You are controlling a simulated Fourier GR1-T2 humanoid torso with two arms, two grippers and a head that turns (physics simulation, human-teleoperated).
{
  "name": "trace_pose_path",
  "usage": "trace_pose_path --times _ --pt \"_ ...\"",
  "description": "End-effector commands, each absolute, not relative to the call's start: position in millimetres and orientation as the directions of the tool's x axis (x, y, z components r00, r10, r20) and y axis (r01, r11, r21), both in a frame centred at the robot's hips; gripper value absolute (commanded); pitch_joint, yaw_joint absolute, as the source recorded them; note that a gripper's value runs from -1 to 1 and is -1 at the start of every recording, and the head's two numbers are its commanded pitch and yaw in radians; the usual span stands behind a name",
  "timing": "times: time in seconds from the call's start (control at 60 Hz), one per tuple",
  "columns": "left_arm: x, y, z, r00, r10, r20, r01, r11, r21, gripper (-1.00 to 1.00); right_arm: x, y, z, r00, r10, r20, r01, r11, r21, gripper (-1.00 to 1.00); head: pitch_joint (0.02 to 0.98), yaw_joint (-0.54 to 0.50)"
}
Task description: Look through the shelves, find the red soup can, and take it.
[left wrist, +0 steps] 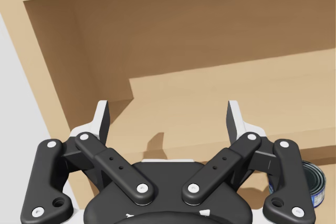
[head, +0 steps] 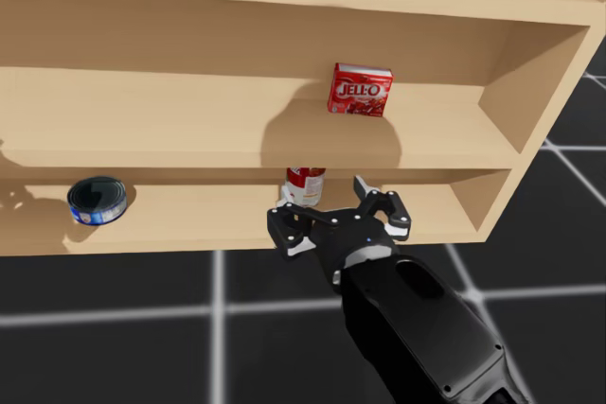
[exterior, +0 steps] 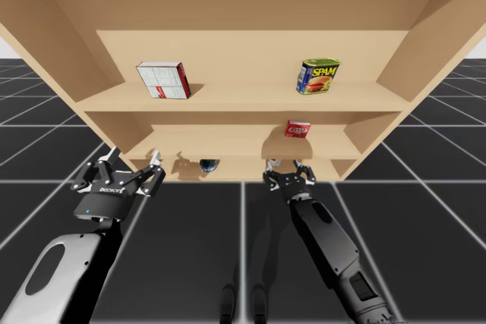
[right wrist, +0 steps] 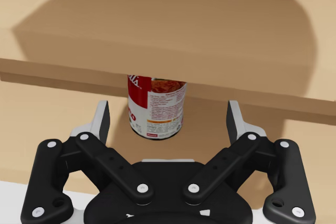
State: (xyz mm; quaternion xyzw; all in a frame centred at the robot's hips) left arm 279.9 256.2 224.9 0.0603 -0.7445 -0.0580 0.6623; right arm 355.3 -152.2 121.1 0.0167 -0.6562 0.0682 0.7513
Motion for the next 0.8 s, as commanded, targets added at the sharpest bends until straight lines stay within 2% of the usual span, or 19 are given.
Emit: trace_pose_path --times 0.017,0.383,0.533,0.75,0.767,0.8 --pt "279.8 257.0 225.5 -0.116 -0.165 0.979 -0.014 0.986 0.165 -1.0 373.2 -144.3 117.0 0.151 0.084 0.985 -0.126 0.99 -0.065 -1.0 0.71 -0.18" --pt "279.7 258.0 225.8 -0.115 -0.162 0.98 -0.017 0.987 0.161 -1.0 404.2 -138.9 110.2 0.182 0.088 0.9794 -0.107 0.992 -0.07 -1.0 0.711 -0.19" --pt "279.8 258.5 226.0 -0.115 -0.161 0.98 -0.018 0.987 0.16 -1.0 411.0 -135.1 106.8 0.201 0.084 0.9759 -0.109 0.992 -0.062 -1.0 0.71 -0.18" --pt "280.1 258.9 226.1 -0.115 -0.161 0.98 -0.017 0.987 0.16 -1.0 413.7 -131.9 100.7 0.202 0.109 0.9734 -0.13 0.988 -0.083 -1.0 0.71 -0.18" --pt "280.1 259.0 226.1 -0.115 -0.16 0.98 -0.017 0.987 0.16 -1.0 413.2 -132.0 100.5 0.199 0.111 0.9737 -0.131 0.988 -0.086 -0.94 0.71 -0.18" --pt "280.1 259.1 226.1 -0.115 -0.161 0.98 -0.018 0.987 0.16 -1.0 412.6 -132.8 98.8 0.187 0.12 0.975 -0.122 0.988 -0.098 0.21 0.71 -0.18"
